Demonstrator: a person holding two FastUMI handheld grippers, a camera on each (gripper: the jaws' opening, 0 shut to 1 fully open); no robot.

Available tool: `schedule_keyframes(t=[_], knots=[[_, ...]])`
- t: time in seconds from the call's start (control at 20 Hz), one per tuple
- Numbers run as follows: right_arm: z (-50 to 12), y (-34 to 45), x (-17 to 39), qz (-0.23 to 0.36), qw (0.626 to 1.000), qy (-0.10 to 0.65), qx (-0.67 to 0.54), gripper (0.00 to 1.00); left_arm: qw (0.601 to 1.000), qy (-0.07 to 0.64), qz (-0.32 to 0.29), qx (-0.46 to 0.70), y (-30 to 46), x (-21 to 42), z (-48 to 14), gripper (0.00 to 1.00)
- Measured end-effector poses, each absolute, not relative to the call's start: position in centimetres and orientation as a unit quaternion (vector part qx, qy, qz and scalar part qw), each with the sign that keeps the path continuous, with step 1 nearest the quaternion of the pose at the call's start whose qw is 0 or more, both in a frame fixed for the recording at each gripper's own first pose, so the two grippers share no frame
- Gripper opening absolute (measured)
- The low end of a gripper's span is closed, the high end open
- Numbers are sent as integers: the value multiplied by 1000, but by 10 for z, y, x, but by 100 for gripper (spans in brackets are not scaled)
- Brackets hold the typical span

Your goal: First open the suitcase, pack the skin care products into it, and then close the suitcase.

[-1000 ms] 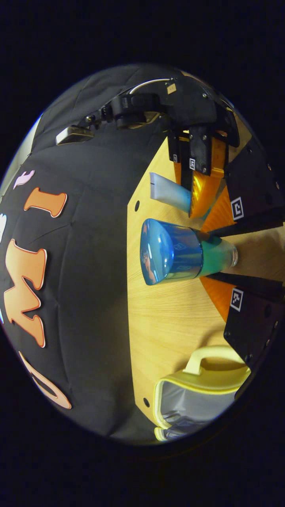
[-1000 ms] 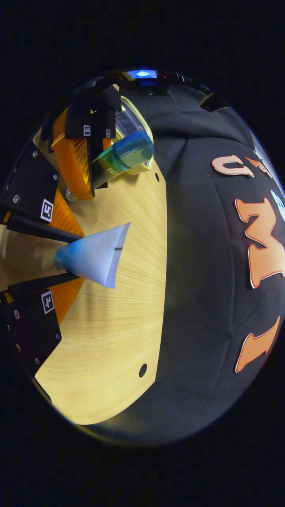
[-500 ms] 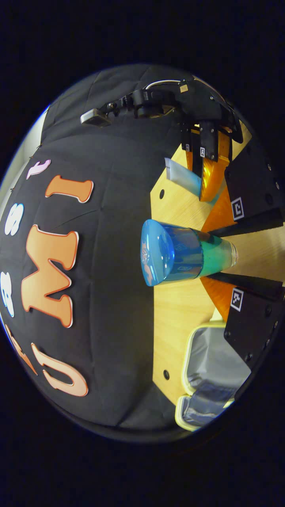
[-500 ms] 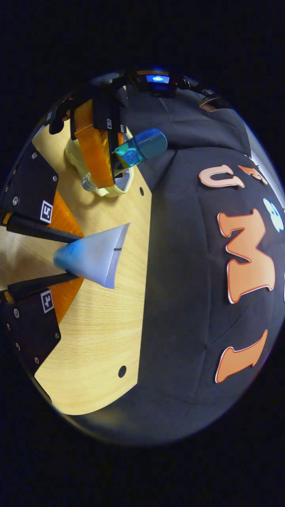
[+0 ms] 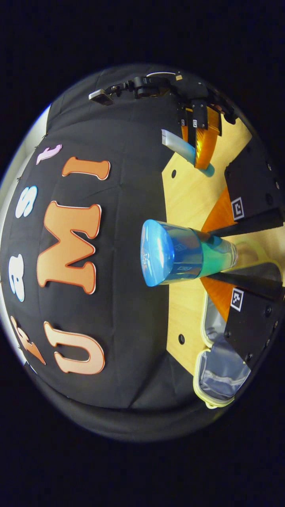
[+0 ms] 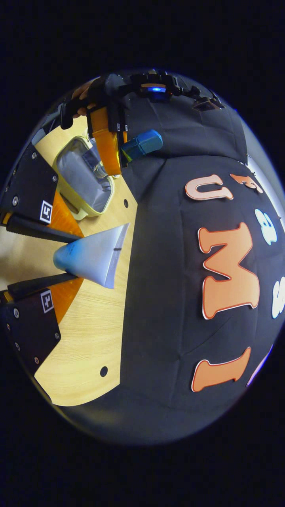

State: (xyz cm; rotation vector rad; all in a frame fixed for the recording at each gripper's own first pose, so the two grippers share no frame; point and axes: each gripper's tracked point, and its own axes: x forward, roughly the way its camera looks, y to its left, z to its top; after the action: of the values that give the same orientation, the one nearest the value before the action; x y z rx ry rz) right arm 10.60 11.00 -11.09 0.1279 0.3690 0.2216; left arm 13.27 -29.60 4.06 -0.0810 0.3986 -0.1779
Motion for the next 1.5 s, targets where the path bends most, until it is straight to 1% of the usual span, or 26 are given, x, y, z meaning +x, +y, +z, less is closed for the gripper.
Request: schedule_keyframes(t=[0.4, 0.45, 0.5, 0.55, 0.6, 0.65, 0.7, 0.75, 0.85, 1.25, 1.35, 1.5], knots=[[-107, 177, 108, 139, 969, 195, 63, 46, 961, 267, -64, -34, -211, 112, -5, 47], [-107, 188, 108, 142, 968, 198, 62, 41, 958, 277, -62, -33, -203, 110, -13, 47], [-108, 198, 108, 147, 967, 201, 62, 46, 956, 287, -61, -31, -195, 106, -20, 47], [-110, 207, 108, 150, 966, 204, 61, 41, 952, 299, -60, -31, -186, 104, -29, 47], [-110, 214, 110, 152, 965, 207, 60, 46, 948, 311, -62, -32, -178, 101, -39, 47], [-111, 224, 109, 155, 963, 211, 62, 46, 940, 333, -64, -33, -173, 99, -51, 46], [-111, 231, 111, 155, 963, 213, 63, 47, 934, 348, -69, -35, -169, 98, -60, 46], [-113, 240, 112, 158, 961, 219, 65, 47, 928, 363, -74, -38, -167, 98, -72, 48], [-117, 253, 112, 156, 960, 225, 65, 47, 918, 387, -83, -40, -163, 97, -89, 48], [-130, 290, 114, 139, 954, 255, 68, 46, 877, 461, -126, -49, -164, 97, -131, 48], [-134, 300, 109, 144, 950, 266, 72, 47, 863, 485, -128, -55, -162, 95, -147, 48], [-146, 312, 103, 154, 941, 291, 78, 47, 854, 499, -137, -60, -168, 97, -156, 48]])
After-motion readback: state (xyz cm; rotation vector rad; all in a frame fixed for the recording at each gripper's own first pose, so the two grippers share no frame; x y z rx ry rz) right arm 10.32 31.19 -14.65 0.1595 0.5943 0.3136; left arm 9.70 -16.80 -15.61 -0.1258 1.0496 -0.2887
